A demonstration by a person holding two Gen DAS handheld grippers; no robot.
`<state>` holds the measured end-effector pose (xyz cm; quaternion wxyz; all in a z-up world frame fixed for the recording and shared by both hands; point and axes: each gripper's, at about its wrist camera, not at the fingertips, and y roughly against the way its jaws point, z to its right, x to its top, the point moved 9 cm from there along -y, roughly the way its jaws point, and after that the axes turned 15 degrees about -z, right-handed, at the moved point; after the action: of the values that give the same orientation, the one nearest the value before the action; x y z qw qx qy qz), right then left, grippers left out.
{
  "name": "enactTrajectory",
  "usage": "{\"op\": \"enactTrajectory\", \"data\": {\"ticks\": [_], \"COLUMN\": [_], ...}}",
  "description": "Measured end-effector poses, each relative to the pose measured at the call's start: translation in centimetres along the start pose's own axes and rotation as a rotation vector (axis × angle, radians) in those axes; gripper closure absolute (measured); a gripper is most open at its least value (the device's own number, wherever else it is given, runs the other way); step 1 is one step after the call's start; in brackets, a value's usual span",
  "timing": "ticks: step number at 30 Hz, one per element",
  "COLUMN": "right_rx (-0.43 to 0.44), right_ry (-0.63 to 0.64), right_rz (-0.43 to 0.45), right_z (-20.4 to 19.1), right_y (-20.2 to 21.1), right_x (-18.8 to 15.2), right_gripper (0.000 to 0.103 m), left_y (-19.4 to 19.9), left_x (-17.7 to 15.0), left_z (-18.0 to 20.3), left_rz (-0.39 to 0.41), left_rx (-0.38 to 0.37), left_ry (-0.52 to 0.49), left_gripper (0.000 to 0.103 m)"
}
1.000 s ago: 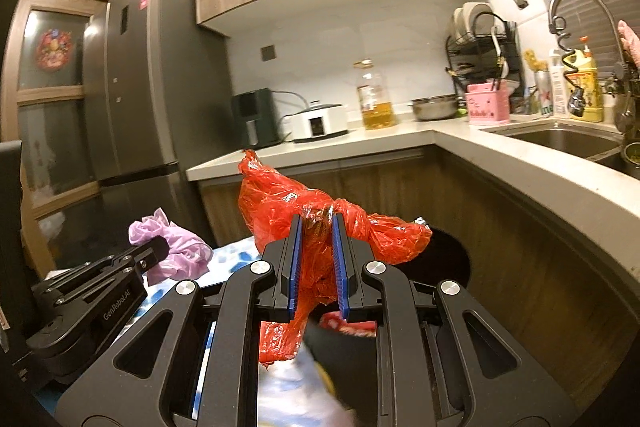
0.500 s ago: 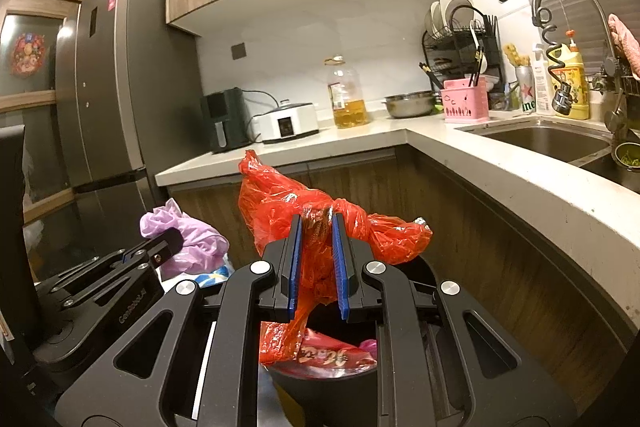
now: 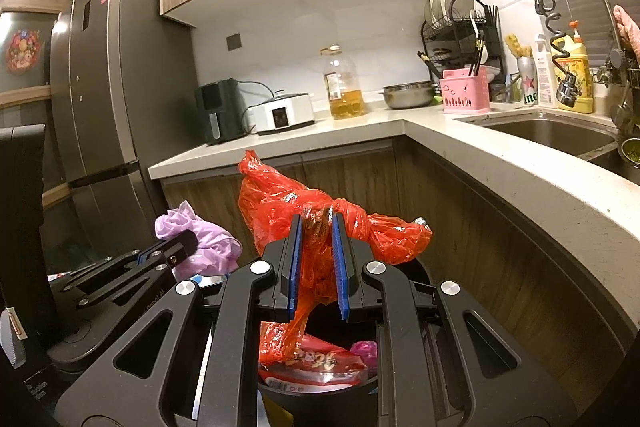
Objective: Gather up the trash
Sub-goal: 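Carry the red bag and lilac bag over the black bin, then open both tools to drop the red and lilac bags into the bin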
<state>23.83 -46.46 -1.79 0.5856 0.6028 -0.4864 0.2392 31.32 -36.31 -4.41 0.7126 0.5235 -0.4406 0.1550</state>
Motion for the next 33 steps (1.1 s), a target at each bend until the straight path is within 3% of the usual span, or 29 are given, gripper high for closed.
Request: {"op": "enactTrajectory", "data": {"ticks": [21,23,27,33], "right_rx": [0.014,0.013,0.004,-0.018], "right_ry": [-0.036,-0.037,-0.046,-0.078], "right_rz": [-0.036,-0.040,-0.036,-0.038], "right_z": [1.5,1.6,2.0,3.1], "right_y": [-1.7,-1.8,-1.6,-1.3], "right_x": [-0.1,-0.1,-0.2,-0.4], "right_gripper": [0.081,0.076,0.067,0.059], "left_y": [-2.1,-2.3,-2.4,-2.5], "left_x": [-0.2,-0.3,-0.6,-1.1], "left_z": [1.4,1.4,1.4,0.5], "left_rz": [-0.030,-0.033,-0.037,-0.040], "left_rx": [-0.036,-0.036,-0.048,-0.033], "left_ry": [-0.044,-0.048,-0.051,-0.037], "left_gripper": [0.099,0.095,0.068,0.046]}}
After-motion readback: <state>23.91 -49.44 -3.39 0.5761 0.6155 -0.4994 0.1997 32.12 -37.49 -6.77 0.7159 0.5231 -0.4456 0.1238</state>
